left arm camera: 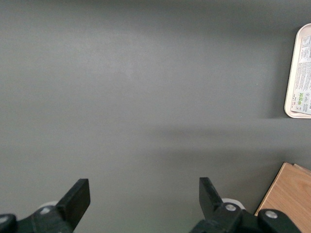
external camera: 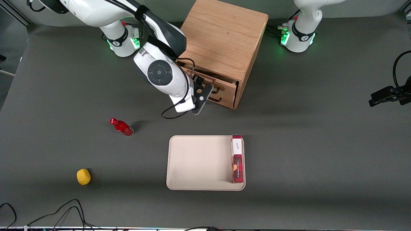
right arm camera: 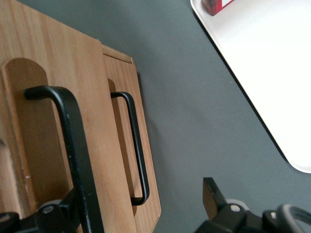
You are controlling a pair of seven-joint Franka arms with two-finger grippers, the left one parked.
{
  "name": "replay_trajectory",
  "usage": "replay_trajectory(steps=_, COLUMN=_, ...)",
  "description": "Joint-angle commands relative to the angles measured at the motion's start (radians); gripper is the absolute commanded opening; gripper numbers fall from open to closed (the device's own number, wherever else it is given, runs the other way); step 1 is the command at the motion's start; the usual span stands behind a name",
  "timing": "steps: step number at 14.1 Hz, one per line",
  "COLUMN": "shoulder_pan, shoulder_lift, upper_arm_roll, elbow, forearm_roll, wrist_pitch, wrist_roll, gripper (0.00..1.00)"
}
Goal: Open upper drawer
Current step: 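Pull the handle with the right gripper, sliding the upper drawer outward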
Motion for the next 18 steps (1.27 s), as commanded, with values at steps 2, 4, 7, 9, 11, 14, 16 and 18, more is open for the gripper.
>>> replay_trajectory(steps=2, shoulder_pan=0.0, shoulder_lift=0.026, upper_arm_roll=-0.011, elbow=0.034, forearm_roll=-0.034, wrist_pitch=0.003, wrist_roll=-0.019, gripper=1.0)
replay_trajectory(steps=4, shoulder_pan=0.0, shoulder_lift=0.033, upper_arm_roll=-0.011, elbow=0.041, forearm_roll=-0.046, wrist_pitch=0.003, wrist_roll=-0.02, gripper=1.0)
replay_trajectory(steps=7, shoulder_pan=0.0, shoulder_lift=0.049, upper_arm_roll=-0.012, elbow=0.063, forearm_roll=-0.069, wrist_pitch=0.003, wrist_roll=-0.02, gripper=1.0)
replay_trajectory(steps=9, shoulder_pan=0.001, shoulder_lift=0.064, upper_arm_roll=-0.02, elbow=0.082, forearm_roll=-0.08, wrist_pitch=0.003, wrist_roll=-0.02, gripper=1.0)
replay_trajectory(steps=11, shoulder_pan=0.0, shoulder_lift=0.069, upper_arm_roll=-0.025, elbow=0.09, forearm_roll=-0.086, wrist_pitch=0.003, wrist_roll=-0.022, gripper=1.0)
replay_trajectory(steps=14, shoulder_pan=-0.002, shoulder_lift=0.085, upper_arm_roll=-0.026, elbow=0.116, forearm_roll=-0.104, wrist_pitch=0.003, wrist_roll=-0.035, gripper=1.0)
replay_trajectory(steps=16, shoulder_pan=-0.011, shoulder_lift=0.089, upper_arm_roll=-0.032, elbow=0.126, forearm_roll=-0.104, wrist_pitch=0.003, wrist_roll=-0.035, gripper=1.0)
replay_trajectory(steps=18, shoulder_pan=-0.011, shoulder_lift=0.098, upper_arm_roll=-0.04, elbow=0.143, forearm_roll=-0.106, wrist_pitch=0.003, wrist_roll=-0.042, gripper=1.0)
